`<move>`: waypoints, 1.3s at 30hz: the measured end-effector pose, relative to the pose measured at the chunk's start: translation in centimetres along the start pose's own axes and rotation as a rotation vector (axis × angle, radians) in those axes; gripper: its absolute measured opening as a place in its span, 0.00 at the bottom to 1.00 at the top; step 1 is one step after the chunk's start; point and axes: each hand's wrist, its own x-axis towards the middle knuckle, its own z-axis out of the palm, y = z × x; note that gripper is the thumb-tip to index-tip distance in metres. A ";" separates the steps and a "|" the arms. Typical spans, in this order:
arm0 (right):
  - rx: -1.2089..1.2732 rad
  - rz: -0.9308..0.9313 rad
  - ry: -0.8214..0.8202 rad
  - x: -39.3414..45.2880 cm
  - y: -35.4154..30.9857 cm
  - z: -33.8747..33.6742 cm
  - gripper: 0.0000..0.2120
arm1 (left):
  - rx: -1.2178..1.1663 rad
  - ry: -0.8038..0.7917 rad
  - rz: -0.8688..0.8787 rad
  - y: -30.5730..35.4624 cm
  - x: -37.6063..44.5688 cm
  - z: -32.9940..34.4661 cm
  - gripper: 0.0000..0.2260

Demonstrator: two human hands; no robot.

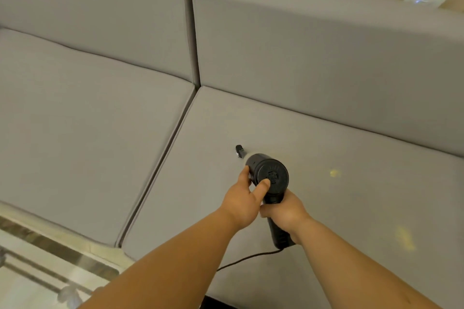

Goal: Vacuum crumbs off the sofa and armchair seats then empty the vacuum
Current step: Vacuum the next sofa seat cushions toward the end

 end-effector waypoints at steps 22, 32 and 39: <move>0.096 -0.070 0.079 -2.4 5.7 -7.8 0.20 | -0.091 0.045 0.049 2.9 -2.2 10.5 0.31; 0.094 0.034 0.094 0.6 3.8 -7.3 0.19 | -0.087 -0.045 0.020 2.8 1.8 8.9 0.33; 0.090 0.045 0.067 0.0 4.0 -7.3 0.19 | -0.092 -0.058 0.008 2.9 0.9 8.6 0.33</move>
